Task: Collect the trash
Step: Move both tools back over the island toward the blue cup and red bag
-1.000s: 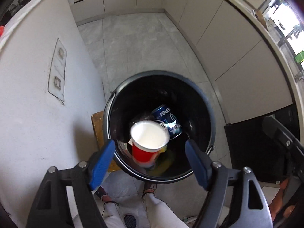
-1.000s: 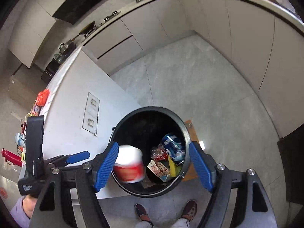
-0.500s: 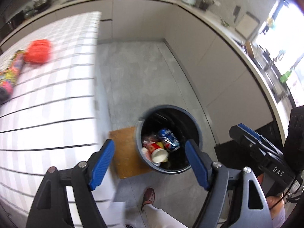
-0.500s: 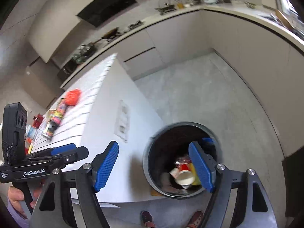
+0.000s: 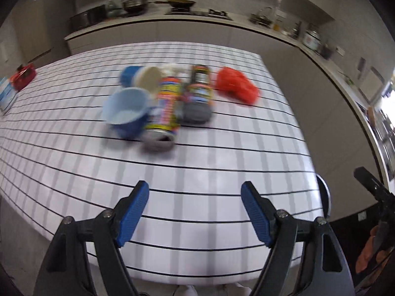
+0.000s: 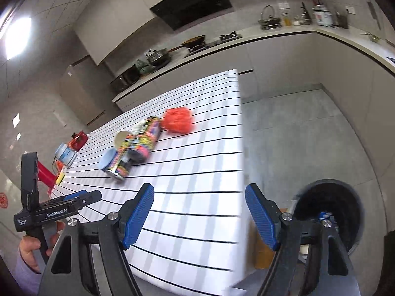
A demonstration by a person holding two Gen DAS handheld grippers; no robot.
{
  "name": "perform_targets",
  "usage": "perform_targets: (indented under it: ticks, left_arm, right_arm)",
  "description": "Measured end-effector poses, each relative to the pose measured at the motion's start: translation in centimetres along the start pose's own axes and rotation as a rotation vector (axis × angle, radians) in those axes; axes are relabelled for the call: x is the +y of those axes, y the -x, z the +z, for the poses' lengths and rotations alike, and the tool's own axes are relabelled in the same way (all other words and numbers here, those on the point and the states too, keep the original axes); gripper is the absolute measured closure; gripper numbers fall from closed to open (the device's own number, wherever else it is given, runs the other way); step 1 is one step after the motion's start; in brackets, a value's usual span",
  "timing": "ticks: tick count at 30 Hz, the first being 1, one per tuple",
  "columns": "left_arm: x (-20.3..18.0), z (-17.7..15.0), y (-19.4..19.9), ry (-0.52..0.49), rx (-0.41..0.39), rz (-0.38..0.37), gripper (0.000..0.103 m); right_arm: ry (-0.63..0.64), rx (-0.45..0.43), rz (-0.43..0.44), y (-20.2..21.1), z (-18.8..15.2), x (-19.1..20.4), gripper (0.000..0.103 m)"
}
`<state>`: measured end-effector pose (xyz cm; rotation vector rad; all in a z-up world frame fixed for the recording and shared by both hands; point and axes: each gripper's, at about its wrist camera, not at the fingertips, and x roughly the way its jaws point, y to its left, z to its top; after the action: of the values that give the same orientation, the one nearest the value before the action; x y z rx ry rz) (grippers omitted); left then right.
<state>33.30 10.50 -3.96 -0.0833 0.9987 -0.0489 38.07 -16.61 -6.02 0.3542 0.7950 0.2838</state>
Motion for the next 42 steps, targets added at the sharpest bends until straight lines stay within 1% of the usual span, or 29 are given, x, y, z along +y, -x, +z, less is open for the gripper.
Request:
perform_targets:
  ticks: [5, 9, 12, 16, 18, 20, 23, 27, 30, 33, 35, 37, 38, 40, 42]
  left_arm:
    - [5.7, 0.8, -0.4, 0.060, -0.012, 0.046, 0.025]
    - [8.1, 1.9, -1.5, 0.091, -0.003, 0.061, 0.025]
    - [8.6, 2.7, -2.7, 0.113, -0.004, 0.067, 0.025]
    - [8.5, 3.9, -3.6, 0.131, -0.002, 0.053, 0.025]
    - [8.0, 4.8, -4.2, 0.125, 0.002, 0.054, 0.025]
    - [7.7, 5.7, -5.0, 0.115, 0.004, 0.064, 0.025]
    - [7.4, 6.8, -6.1, 0.110, 0.012, 0.061, 0.025]
    - [7.2, 7.8, -7.2, 0.083, 0.021, 0.049, 0.025]
    - [7.2, 8.4, -7.7, 0.039, 0.012, 0.069, 0.021]
    - [7.7, 8.9, -8.1, 0.012, 0.016, 0.060, 0.018]
    - [8.2, 9.1, -8.2, -0.005, 0.027, 0.052, 0.018]
    - [9.0, 9.0, -7.6, 0.009, 0.039, 0.019, 0.018]
    - [9.2, 9.0, -7.2, 0.012, 0.028, 0.011, 0.018]
    - [9.4, 8.9, -6.5, -0.014, 0.009, 0.024, 0.018]
    - [9.4, 9.0, -6.4, -0.042, 0.021, 0.011, 0.018]
  right_arm:
    - [0.013, 0.023, 0.005, -3.6, 0.2, 4.4, 0.025]
    - [0.040, 0.039, 0.004, -5.7, 1.2, 6.5, 0.025]
    - [0.067, 0.046, 0.012, -7.3, 2.4, 7.2, 0.025]
    - [0.101, 0.046, 0.033, -9.4, 4.3, 7.1, 0.025]
    - [0.098, 0.042, 0.050, -10.5, 5.1, 6.9, 0.025]
    - [0.095, 0.043, 0.055, -11.2, 5.8, 6.7, 0.025]
    - [0.087, 0.044, 0.063, -12.1, 6.7, 6.4, 0.025]
    - [0.076, 0.042, 0.056, -12.9, 7.4, 6.5, 0.025]
    - [0.068, 0.038, 0.033, -13.5, 7.5, 6.8, 0.025]
    - [0.046, 0.037, 0.006, -14.3, 7.6, 7.1, 0.025]
    - [0.034, 0.036, -0.005, -15.0, 7.8, 7.3, 0.025]
    - [0.026, 0.041, -0.015, -15.7, 8.1, 7.6, 0.025]
    - [0.022, 0.040, -0.018, -16.0, 8.3, 7.8, 0.025]
    - [0.018, 0.033, -0.019, -16.5, 8.4, 8.2, 0.025]
    - [0.017, 0.033, -0.022, -16.9, 8.5, 8.5, 0.025]
